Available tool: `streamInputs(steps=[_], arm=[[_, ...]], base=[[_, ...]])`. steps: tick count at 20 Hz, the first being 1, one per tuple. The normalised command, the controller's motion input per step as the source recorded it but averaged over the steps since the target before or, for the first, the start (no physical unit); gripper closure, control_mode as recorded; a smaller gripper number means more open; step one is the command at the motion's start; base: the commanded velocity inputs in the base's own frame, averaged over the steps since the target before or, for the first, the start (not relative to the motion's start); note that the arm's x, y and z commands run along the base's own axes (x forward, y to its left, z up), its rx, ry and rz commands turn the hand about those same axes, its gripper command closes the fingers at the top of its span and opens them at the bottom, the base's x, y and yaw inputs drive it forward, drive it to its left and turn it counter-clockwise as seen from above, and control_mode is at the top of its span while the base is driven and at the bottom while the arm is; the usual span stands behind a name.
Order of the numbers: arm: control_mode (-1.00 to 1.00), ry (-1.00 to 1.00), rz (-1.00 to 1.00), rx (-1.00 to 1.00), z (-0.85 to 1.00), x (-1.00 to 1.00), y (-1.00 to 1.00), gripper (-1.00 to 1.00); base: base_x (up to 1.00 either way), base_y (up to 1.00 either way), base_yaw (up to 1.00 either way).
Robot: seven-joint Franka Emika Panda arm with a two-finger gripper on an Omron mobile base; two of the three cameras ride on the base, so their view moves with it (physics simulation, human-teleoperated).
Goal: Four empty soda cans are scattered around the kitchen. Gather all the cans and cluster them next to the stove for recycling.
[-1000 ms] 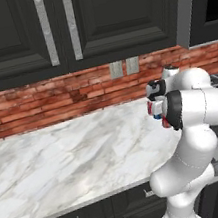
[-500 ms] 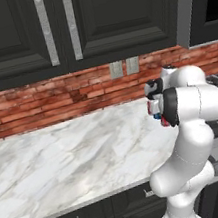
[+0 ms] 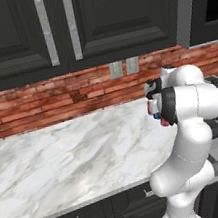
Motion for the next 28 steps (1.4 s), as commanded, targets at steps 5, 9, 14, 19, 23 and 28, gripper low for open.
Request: streamInputs(steps=[5,9,14,19,23,28], arm=[[-1.00,-0.01,0.00,0.00,-0.01,0.02,0.00,-1.00],[-1.00,-0.02,0.00,0.00,0.01,0.00,0.00,-1.00],[-1.00,-0.07,-0.03,0.00,0.00,-0.07,-0.08,-1.00],[-1.00,-0.01,-0.02,-0.01,0.00,-0.36,0.00,-1.00],[-1.00,0.00,-0.01,-0.01,0.00,-0.45,0.00,-1.00],[-1.00,-0.05,0.00,-0.06,0.01,-0.65,0.34,-1.00]], base=[[0.00,0.00,0.00],[0.00,0.00,0.00],[0.00,0.00,0.00],[0.00,0.00,0.00],[0.00,0.00,0.00],[0.00,0.00,0.00]])
